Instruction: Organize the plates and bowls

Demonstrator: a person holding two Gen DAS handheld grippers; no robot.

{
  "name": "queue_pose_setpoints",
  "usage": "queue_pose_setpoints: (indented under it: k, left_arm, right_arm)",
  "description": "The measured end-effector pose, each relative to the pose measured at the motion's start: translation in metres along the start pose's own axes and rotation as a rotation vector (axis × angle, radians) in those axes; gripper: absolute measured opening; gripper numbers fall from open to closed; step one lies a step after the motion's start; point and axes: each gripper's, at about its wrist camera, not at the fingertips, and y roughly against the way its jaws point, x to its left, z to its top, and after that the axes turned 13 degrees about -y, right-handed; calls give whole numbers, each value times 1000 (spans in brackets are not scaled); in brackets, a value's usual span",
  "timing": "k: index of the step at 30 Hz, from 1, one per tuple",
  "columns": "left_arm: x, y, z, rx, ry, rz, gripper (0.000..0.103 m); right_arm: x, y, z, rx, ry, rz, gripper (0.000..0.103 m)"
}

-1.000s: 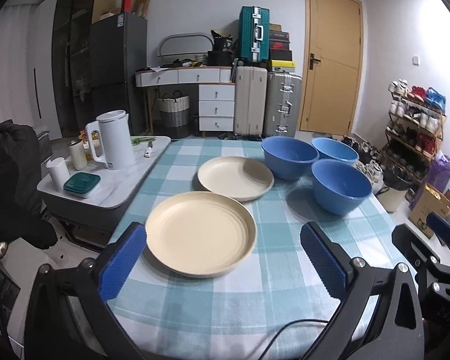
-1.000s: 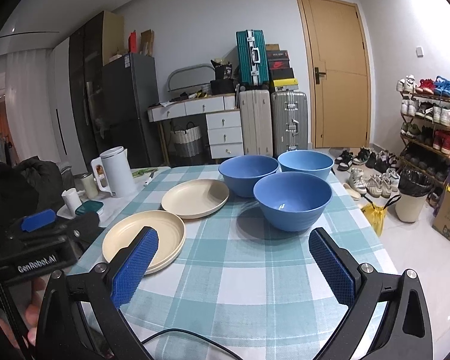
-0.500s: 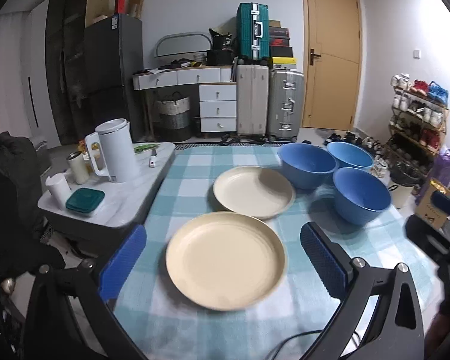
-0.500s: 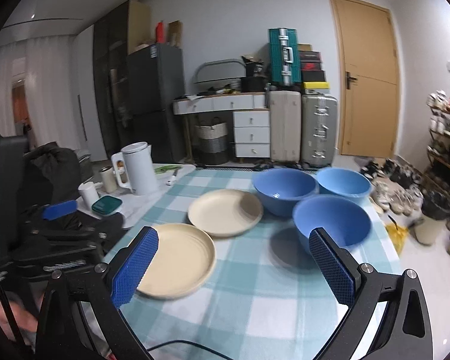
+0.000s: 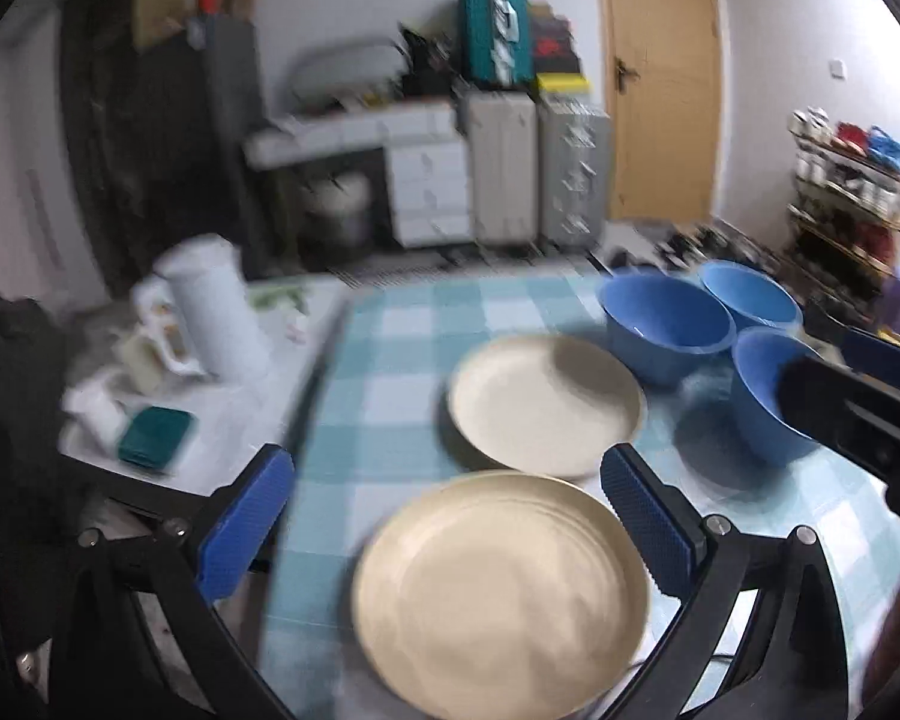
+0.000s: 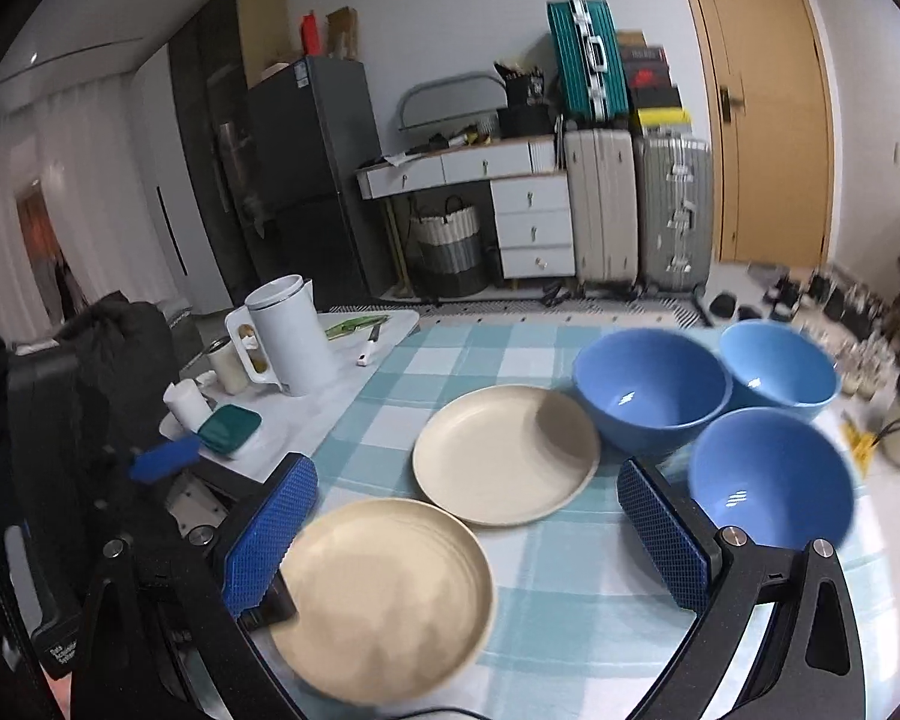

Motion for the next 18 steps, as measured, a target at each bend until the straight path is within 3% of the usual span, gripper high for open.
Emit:
queue_pose_setpoints:
  k: [4, 9, 13, 18]
  left_arm:
    - [16, -47, 15, 173, 55, -105, 103]
    - [29, -104, 30, 344, 97, -150, 103]
    - [33, -131, 38, 402, 109, -171, 103]
    - [29, -164, 49, 456, 36, -143, 103]
  right_arm:
    - [-7, -42, 13, 99, -79, 21, 102]
    - [-28, -95, 23, 197, -166, -45, 102]
    - [-46, -123, 23, 245, -198, -122, 102]
    - [-71, -149, 15, 320, -261, -163, 102]
